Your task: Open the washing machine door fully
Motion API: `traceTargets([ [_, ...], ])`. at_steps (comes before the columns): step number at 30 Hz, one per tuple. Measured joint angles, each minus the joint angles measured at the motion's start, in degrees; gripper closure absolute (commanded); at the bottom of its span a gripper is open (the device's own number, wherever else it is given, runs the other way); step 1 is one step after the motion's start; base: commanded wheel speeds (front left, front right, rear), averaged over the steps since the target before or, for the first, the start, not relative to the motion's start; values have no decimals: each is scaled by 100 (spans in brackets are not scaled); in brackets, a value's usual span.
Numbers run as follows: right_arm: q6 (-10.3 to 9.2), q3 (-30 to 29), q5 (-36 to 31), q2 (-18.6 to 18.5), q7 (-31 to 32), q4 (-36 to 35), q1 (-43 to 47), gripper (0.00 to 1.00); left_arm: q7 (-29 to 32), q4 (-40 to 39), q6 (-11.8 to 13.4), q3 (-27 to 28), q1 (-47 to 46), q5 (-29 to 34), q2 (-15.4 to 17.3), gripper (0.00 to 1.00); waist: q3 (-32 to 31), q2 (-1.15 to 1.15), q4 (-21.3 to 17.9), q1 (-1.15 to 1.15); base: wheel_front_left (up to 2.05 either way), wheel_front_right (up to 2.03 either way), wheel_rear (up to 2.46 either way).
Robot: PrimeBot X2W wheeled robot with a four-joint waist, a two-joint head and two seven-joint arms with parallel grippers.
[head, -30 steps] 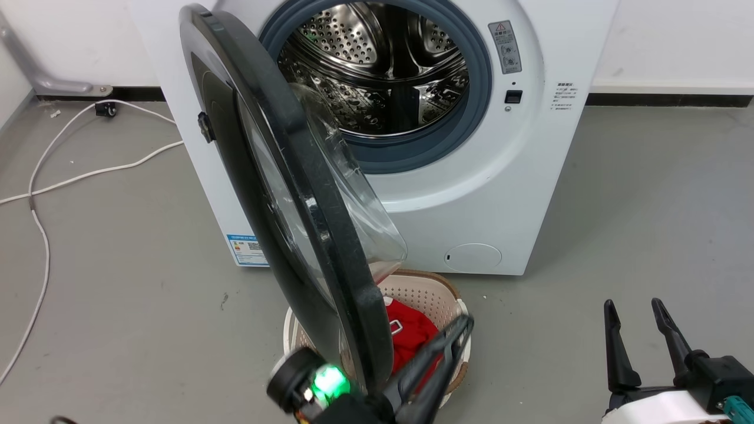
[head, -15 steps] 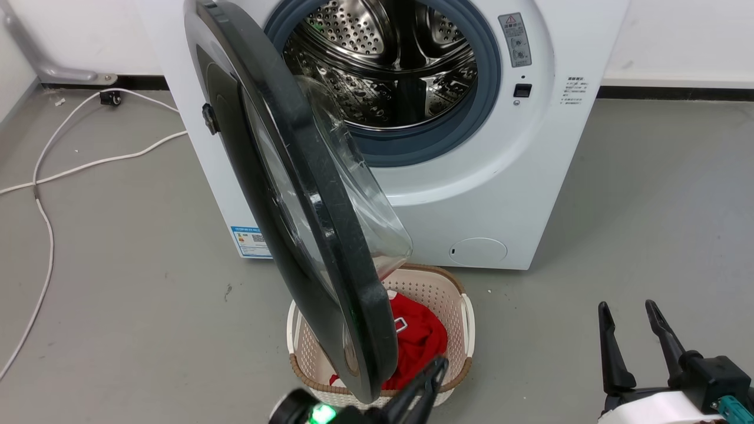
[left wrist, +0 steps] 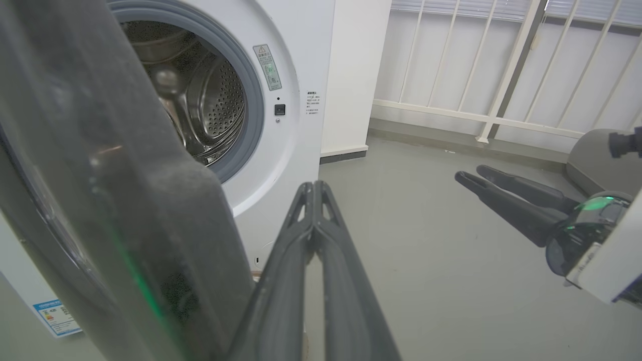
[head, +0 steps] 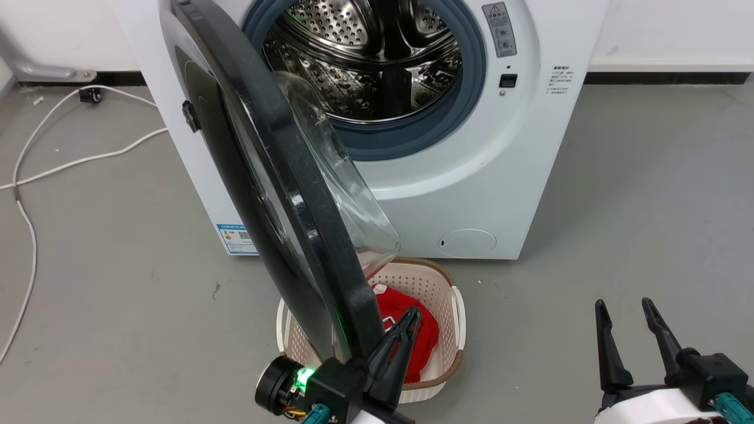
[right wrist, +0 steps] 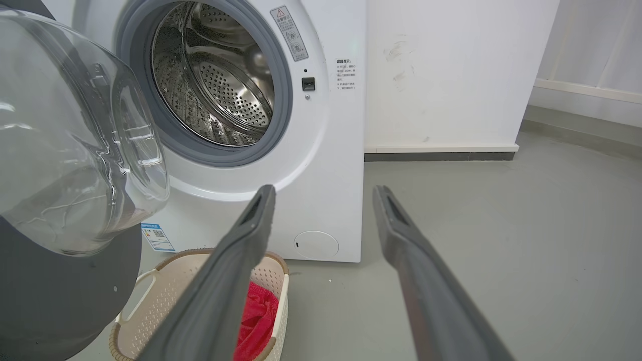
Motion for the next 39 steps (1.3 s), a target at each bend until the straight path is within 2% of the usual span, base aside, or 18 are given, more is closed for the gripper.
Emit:
traceTargets([
  [9, 0, 22, 53, 0, 0, 24, -13, 0, -32, 446, 108, 89, -237, -163, -58, 100, 81, 0, 16, 0, 0, 0, 0],
  [20, 0, 55, 121, 0, 0, 63, -31, 0, -29, 606, 215, 92, -313, -166, -54, 100, 94, 0, 74, 0, 0, 0, 0],
  [28, 0, 55, 144, -1, 0, 97, -19, 0, -11, 336, 470, 145, 78, -118, 122, 100, 17, 0, 142, 0, 0, 0, 0],
  [39, 0, 1, 146, 0, 0, 89, 16, 0, 131, -174, 778, 332, 611, -152, 424, 100, -64, 0, 463, 0, 0, 0, 0],
])
